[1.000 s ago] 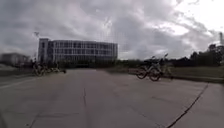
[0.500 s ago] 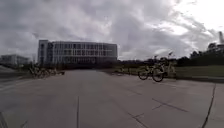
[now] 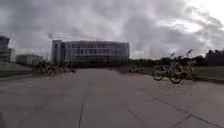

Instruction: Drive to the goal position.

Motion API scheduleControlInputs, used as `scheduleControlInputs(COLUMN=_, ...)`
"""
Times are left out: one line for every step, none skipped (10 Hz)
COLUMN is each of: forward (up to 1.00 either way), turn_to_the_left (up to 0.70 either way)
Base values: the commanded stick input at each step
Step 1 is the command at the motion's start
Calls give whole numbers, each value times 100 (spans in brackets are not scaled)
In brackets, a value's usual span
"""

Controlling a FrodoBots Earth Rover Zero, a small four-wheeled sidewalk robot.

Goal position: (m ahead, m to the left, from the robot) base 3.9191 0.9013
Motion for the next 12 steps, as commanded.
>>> scheduleControlInputs(forward=70, turn_to_the_left=9)
scheduleControlInputs(forward=70, turn_to_the_left=0)
scheduleControlInputs(forward=70, turn_to_the_left=0)
scheduleControlInputs(forward=70, turn_to_the_left=0)
scheduleControlInputs(forward=70, turn_to_the_left=0)
scheduleControlInputs(forward=70, turn_to_the_left=0)
scheduleControlInputs(forward=70, turn_to_the_left=0)
scheduleControlInputs(forward=70, turn_to_the_left=0)
scheduleControlInputs(forward=70, turn_to_the_left=-5)
scheduleControlInputs(forward=70, turn_to_the_left=-14)
scheduleControlInputs(forward=70, turn_to_the_left=-22)
scheduleControlInputs(forward=70, turn_to_the_left=-31)
